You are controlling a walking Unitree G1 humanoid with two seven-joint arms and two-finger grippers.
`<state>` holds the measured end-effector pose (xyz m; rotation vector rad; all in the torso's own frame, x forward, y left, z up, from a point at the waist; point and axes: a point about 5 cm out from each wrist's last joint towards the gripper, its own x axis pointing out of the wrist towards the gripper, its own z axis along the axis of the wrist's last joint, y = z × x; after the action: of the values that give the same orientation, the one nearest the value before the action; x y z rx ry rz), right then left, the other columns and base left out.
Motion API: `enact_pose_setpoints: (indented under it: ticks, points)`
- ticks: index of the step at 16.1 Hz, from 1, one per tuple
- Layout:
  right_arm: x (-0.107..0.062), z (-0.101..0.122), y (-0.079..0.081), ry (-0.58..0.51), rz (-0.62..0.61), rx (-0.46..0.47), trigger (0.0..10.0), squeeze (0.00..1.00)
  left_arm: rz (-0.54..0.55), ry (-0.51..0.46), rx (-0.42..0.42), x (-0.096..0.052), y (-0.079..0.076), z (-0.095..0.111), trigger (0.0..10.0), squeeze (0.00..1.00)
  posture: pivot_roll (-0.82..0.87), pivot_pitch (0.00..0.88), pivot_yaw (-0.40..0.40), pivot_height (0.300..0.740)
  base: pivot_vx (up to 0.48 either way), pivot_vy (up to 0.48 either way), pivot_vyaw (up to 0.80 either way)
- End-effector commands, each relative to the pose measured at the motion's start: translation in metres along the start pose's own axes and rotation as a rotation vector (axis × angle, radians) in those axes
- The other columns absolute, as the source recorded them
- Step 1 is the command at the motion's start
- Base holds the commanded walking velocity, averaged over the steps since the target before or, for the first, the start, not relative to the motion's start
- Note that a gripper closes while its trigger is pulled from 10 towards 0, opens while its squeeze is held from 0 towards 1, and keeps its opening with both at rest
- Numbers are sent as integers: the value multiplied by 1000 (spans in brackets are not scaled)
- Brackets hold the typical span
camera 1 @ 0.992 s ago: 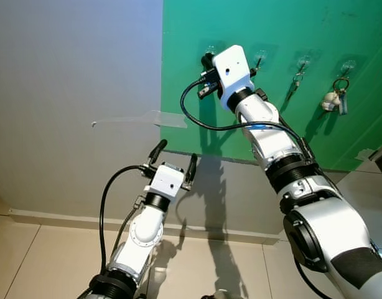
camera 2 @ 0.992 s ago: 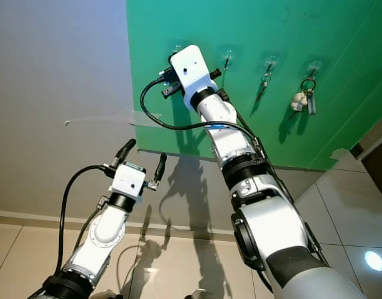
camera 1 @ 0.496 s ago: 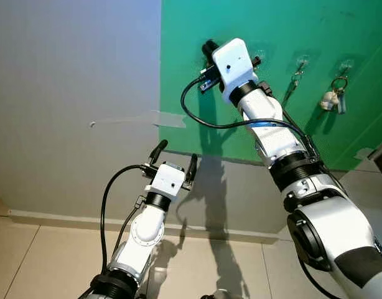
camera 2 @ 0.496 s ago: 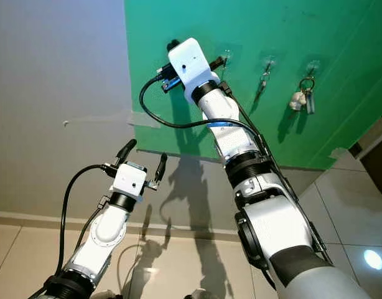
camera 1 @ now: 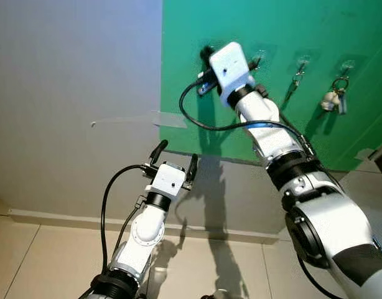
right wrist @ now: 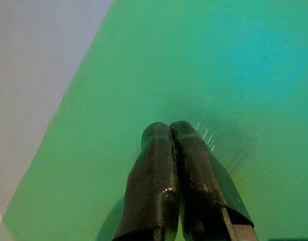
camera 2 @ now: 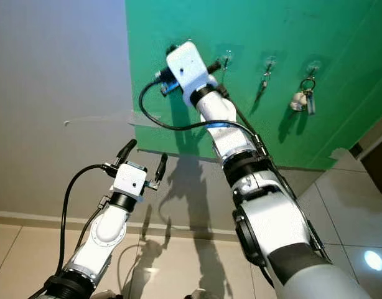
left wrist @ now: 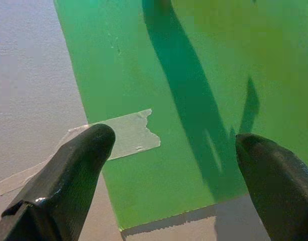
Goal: Hang keys on a hook
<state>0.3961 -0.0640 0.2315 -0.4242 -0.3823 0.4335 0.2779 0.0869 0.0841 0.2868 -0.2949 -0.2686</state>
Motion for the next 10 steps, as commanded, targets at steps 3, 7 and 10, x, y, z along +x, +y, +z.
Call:
enact_pose_setpoints:
  ticks: [3, 7, 10]
  points:
    - [-1, -9, -9, 56, -30, -26, 0, 0, 1, -15, -12, 1, -2, 5, 10000, 0, -64, 0, -125, 723, 0, 0, 0]
    - [-3, -14, -7, 74, -29, -28, 0, 0, 7, -13, -9, -1, -1, 5, 10000, 0, -55, 0, -129, 723, 0, 0, 0]
    - [-2, -13, -5, 66, -29, -31, 0, 0, 7, -10, -10, -2, -1, 5, 10000, 0, -58, 0, -128, 723, 0, 0, 0]
